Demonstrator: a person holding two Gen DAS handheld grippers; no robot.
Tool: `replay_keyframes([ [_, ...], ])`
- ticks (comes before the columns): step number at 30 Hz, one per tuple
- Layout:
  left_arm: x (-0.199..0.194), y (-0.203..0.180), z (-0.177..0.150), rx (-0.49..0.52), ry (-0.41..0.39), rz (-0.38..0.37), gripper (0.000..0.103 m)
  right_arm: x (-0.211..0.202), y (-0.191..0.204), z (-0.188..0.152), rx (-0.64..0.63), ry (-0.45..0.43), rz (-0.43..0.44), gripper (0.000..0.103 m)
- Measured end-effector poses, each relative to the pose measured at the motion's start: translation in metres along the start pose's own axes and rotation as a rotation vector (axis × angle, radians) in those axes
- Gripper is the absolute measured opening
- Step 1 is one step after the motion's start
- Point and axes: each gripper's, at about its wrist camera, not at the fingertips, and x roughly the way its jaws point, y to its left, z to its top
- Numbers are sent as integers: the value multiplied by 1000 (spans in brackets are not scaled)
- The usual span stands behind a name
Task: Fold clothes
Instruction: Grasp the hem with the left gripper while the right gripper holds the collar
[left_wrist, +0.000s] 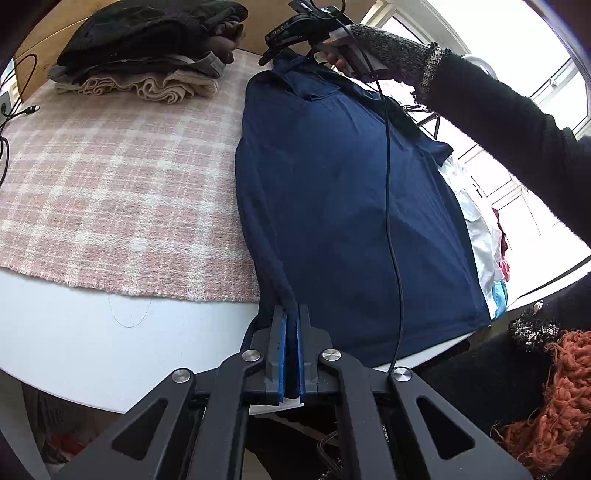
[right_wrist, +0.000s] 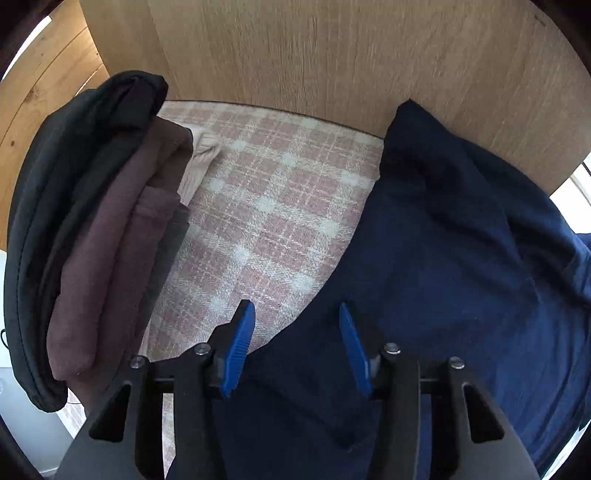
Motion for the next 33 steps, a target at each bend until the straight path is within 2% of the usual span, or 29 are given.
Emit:
replay_keyframes([
  [5, -5, -5, 2, 59, 4, -31, 4, 4, 0, 5, 21, 48, -29, 44],
  [7, -6, -7, 2, 76, 2, -35, 4, 1, -1, 1, -6, 46, -37, 42],
  [11, -7, -14, 0, 99, -4, -30, 4, -4, -5, -6, -62, 43, -51, 13],
  [13, -9, -21, -1, 110, -7, -27, 4, -7, -7, -10, -90, 41, -59, 8],
  [20, -9, -73, -7, 177, -9, -23, 4, -66, -56, -37, -76, -42, 7, 7],
  [25, 16, -121, -16, 244, 22, -63, 4, -95, -107, -61, -51, -69, 8, 7],
  [29, 41, -148, -20, 270, 58, -72, 4, -96, -143, -78, -15, -82, -23, 7],
  [31, 54, -150, -20, 242, 98, -89, 6, -86, -152, -84, -8, -106, -28, 8],
  [33, 54, -153, -26, 238, 129, -71, 6, -62, -156, -85, 3, -46, -40, 15],
])
